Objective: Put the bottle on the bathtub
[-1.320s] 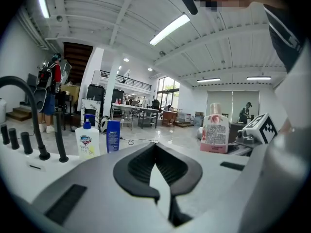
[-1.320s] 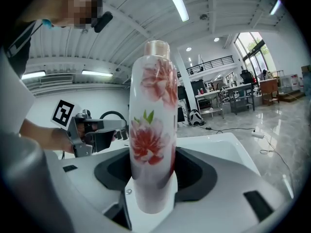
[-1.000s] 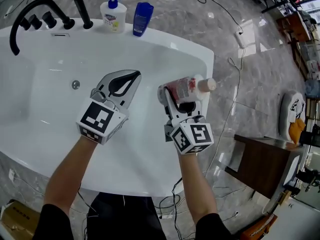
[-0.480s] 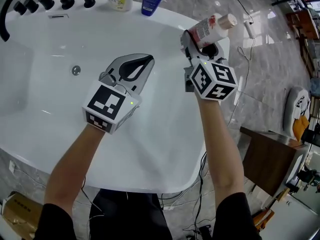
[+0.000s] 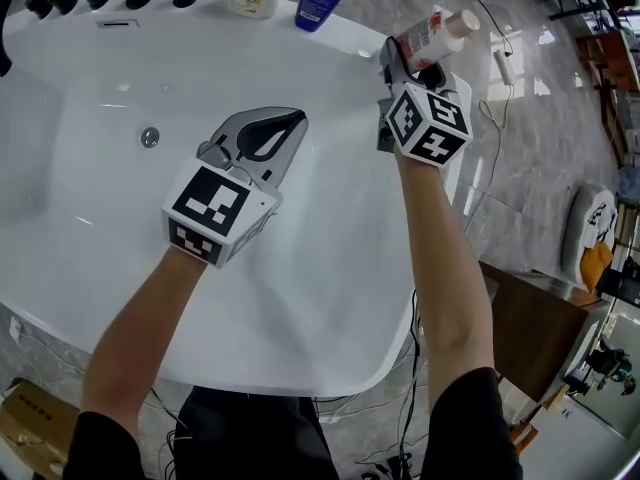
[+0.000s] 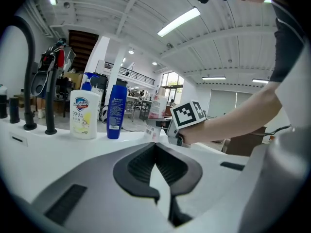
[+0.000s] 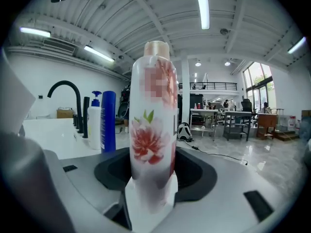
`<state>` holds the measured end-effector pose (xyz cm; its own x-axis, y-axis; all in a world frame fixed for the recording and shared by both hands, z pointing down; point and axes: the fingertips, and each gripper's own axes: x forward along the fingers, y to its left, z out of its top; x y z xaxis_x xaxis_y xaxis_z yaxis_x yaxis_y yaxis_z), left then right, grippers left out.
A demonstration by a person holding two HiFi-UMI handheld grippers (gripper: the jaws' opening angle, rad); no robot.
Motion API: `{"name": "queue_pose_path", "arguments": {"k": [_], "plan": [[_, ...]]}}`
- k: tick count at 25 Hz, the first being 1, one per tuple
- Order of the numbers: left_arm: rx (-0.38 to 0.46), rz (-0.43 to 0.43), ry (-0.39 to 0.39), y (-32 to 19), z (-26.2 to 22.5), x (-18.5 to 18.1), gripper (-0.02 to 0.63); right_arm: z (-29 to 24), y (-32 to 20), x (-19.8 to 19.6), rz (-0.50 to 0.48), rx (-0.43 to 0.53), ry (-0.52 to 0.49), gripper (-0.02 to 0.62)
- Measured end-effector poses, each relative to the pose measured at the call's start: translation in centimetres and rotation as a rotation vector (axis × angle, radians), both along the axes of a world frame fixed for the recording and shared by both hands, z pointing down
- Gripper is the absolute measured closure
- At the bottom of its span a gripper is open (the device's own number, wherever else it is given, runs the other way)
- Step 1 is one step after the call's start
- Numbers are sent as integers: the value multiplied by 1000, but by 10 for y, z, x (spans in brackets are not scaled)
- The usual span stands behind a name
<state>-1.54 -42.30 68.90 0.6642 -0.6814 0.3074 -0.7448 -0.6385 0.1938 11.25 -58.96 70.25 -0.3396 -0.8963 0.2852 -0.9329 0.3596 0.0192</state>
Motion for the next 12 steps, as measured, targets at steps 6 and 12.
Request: {"name": "queue_pose_path", "arguments": {"k": [6, 12], "plan": [[-16, -19, 8, -3, 14, -4, 598, -3, -20, -3, -13, 33, -19, 342], [-40, -16, -6, 4, 26, -2, 598, -2, -19, -3, -19, 44, -30, 342]]}}
